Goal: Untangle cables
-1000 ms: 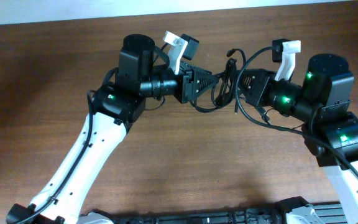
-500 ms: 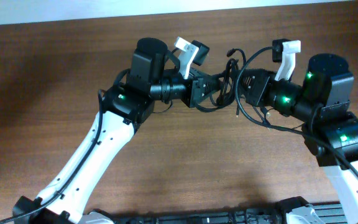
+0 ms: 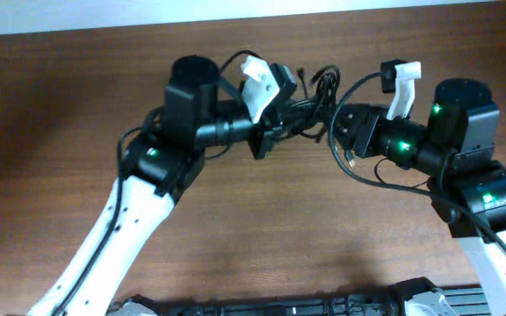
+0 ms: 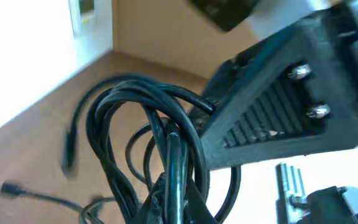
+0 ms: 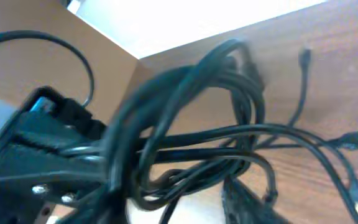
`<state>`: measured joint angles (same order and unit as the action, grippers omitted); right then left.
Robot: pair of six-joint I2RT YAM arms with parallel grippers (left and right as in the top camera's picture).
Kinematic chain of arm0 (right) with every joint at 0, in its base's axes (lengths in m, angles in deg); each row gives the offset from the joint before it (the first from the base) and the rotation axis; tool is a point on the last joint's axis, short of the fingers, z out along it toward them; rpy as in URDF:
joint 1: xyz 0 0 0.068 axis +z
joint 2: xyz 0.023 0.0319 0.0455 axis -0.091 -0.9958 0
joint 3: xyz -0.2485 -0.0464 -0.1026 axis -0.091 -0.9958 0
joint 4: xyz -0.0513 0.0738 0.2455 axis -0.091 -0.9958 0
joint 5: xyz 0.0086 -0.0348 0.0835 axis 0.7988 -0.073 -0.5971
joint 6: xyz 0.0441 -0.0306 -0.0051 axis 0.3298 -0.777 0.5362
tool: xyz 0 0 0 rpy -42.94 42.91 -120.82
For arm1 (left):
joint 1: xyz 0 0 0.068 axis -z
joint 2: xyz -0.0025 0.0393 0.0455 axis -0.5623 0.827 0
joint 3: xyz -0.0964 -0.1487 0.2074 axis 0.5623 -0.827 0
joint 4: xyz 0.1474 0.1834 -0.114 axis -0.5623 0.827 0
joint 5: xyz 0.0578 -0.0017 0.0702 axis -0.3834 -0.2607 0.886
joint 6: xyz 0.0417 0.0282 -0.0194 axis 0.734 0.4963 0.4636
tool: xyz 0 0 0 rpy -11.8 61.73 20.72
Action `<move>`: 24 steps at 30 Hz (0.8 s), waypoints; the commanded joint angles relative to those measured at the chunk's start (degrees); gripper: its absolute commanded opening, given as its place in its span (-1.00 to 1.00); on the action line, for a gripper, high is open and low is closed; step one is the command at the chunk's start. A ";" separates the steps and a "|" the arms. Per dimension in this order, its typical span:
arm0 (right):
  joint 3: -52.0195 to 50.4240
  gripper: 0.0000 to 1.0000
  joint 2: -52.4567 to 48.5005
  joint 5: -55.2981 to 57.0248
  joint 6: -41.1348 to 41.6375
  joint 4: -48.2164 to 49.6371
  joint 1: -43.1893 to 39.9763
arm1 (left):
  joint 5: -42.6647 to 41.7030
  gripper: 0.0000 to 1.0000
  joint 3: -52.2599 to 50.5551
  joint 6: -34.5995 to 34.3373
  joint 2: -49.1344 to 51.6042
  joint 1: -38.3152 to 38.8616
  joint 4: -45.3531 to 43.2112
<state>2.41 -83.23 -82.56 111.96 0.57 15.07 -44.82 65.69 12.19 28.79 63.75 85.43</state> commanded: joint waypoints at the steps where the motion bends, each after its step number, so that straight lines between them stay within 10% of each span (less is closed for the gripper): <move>1: 0.33 0.22 0.20 0.59 -0.50 -0.24 0.26 | -1.73 -1.00 0.57 10.54 -3.89 0.04 -1.01; 12: 0.33 0.23 0.20 -2.10 -0.52 -1.79 0.26 | 15.32 -1.00 0.57 5.29 -3.89 0.04 0.57; 24: 0.33 0.23 0.20 -2.56 -0.33 3.56 0.26 | 6.14 -1.00 0.57 5.40 -3.78 2.49 1.57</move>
<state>2.43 -83.19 -84.41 112.04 3.74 15.16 -36.34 65.69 18.27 26.60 64.60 87.15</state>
